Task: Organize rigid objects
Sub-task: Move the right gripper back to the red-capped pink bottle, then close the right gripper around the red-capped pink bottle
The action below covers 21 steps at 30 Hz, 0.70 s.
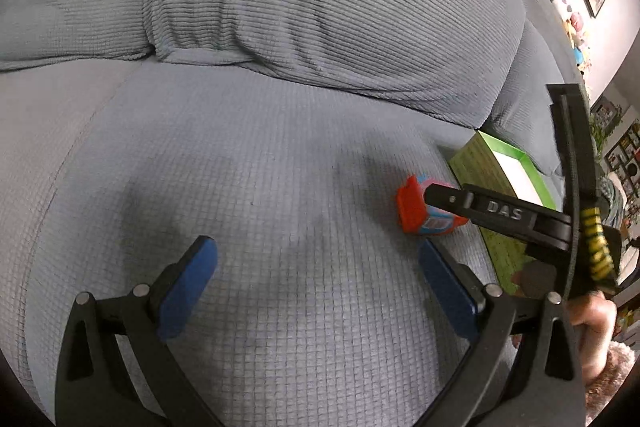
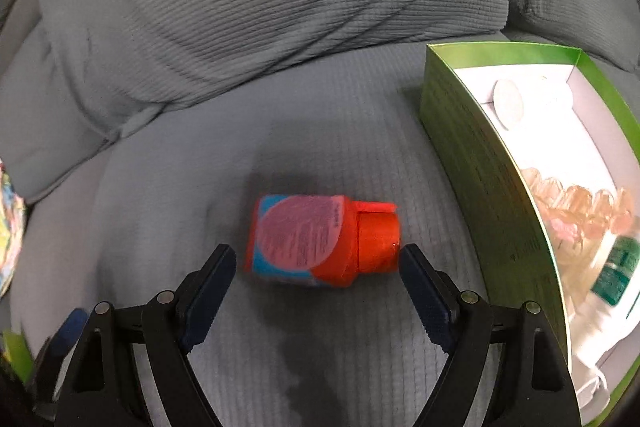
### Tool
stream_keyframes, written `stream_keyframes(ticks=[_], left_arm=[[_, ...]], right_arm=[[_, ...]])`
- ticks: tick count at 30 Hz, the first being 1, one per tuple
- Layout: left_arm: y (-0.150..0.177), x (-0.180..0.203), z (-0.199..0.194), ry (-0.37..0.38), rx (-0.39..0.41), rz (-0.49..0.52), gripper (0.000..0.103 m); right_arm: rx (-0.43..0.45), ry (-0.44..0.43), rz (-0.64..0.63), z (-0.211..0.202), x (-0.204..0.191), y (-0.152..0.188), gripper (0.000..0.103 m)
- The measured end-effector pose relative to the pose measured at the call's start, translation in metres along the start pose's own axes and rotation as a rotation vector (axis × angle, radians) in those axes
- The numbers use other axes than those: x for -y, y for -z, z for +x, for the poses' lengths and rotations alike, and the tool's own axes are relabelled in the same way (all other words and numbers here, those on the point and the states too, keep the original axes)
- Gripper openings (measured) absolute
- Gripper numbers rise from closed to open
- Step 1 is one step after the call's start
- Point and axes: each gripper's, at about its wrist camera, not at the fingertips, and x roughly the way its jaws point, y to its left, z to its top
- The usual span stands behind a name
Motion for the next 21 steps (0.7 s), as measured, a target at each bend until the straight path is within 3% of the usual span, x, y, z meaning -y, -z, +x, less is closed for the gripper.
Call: stream_keyframes(ticks=[17, 21], left_arm=[[0.0, 0.001, 0.002, -0.005, -0.014, -0.002, 0.1], [-0.002, 0.002, 0.001, -0.003, -0.016, -0.001, 0.1]], right_arm=[[-0.055, -0.057, -0.018, 0.016, -0.001, -0.009, 0.084], [-0.05, -0.031, -0.063, 0.015, -0.008, -0.005, 0.085]])
